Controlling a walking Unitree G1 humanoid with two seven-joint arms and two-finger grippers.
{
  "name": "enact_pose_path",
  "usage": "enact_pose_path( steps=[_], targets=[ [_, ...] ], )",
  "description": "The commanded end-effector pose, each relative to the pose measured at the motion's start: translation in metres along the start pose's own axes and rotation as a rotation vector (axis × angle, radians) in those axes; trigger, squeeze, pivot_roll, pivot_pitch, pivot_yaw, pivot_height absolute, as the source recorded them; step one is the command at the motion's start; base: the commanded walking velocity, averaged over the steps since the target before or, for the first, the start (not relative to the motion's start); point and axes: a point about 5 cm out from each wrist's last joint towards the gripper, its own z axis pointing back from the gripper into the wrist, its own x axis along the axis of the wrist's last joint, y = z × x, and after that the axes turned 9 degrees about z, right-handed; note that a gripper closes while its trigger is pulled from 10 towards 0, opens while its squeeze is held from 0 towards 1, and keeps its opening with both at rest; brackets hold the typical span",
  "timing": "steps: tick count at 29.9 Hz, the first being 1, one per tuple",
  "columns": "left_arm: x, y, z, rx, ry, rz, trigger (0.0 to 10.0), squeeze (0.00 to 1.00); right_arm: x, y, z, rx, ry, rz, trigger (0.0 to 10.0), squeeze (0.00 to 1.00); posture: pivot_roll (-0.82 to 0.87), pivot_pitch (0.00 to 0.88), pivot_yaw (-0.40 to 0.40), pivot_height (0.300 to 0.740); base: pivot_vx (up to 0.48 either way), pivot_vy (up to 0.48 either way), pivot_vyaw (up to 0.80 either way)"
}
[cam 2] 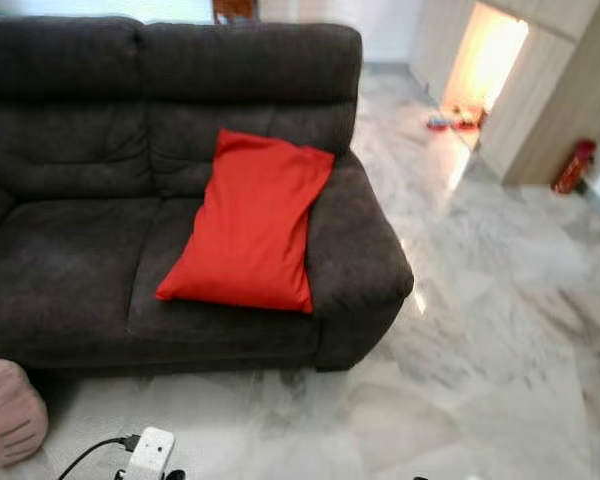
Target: Move the pillow to the sofa from floor
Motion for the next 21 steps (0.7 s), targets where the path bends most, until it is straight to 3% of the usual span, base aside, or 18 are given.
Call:
enact_pose_path(
  steps=[1,11,21],
  targets=[
    [-0.003,0.009,0.002,0.027,0.007,0.006,10.0,0.00,0.007,0.005,-0.003,0.017,-0.024,0.005,10.0,0.00,-0.01,0.000,-0.019,0.738,0.000,0.480,0.00],
    [-0.002,0.017,0.003,0.030,0.006,-0.014,10.0,0.00,0.006,0.027,-0.006,0.030,-0.023,-0.038,10.0,0.00,-0.01,0.000,0.017,0.738,0.000,0.480,0.00],
    [-0.001,0.018,0.003,0.025,0.006,-0.020,10.0,0.00,0.006,0.030,-0.007,0.031,-0.018,-0.034,10.0,0.00,-0.01,0.000,0.022,0.738,0.000,0.428,0.00]
  ],
)
